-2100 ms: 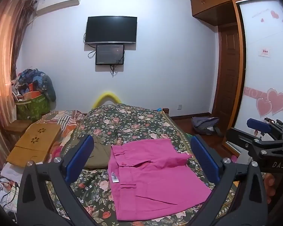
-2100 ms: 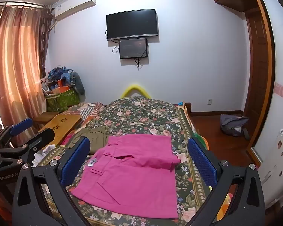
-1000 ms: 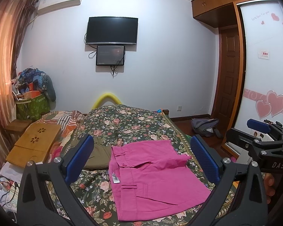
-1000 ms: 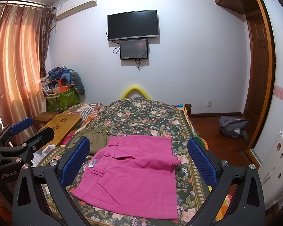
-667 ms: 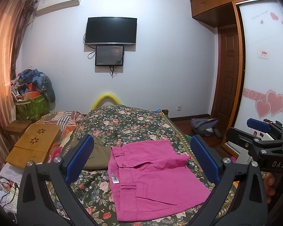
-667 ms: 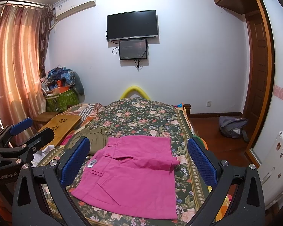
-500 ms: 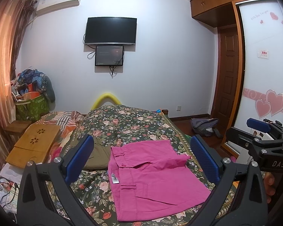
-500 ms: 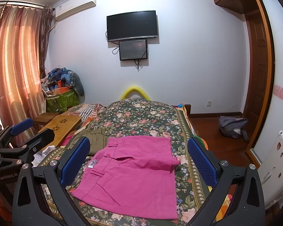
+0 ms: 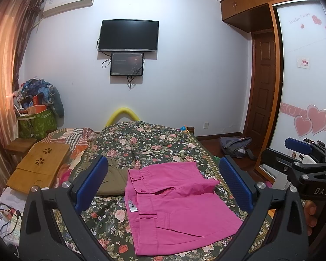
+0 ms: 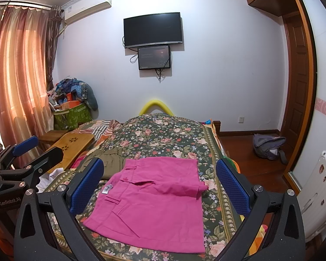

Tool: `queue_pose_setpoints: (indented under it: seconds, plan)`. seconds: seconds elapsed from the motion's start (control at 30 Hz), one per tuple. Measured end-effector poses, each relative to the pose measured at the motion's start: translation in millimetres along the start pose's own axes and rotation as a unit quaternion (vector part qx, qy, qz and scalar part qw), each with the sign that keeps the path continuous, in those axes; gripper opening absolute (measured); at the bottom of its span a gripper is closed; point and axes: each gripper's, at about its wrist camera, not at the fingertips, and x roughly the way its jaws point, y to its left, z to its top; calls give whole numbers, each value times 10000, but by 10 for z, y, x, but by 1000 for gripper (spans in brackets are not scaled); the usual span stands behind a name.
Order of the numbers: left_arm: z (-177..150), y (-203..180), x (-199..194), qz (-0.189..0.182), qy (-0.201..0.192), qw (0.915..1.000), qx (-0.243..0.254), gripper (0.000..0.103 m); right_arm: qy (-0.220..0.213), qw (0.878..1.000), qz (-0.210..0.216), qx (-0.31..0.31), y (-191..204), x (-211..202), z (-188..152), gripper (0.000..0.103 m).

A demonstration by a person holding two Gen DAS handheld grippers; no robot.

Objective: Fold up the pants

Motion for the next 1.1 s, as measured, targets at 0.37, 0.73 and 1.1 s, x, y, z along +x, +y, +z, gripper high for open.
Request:
queue_pose_setpoints:
  seconds: [0.37,0.73,1.1]
  plan:
    - [-9,2,3,-8,5,10000,-22,103,-1,10000,4,2,1,1,-5,103]
    - [-8,9,31,-46,49,10000,-25,103,7,10000,0,3,1,-15,-20,103]
    - [-7,-7,114,120,31,9998,146,103,31,10000,-85,10,-61,43,-59,103]
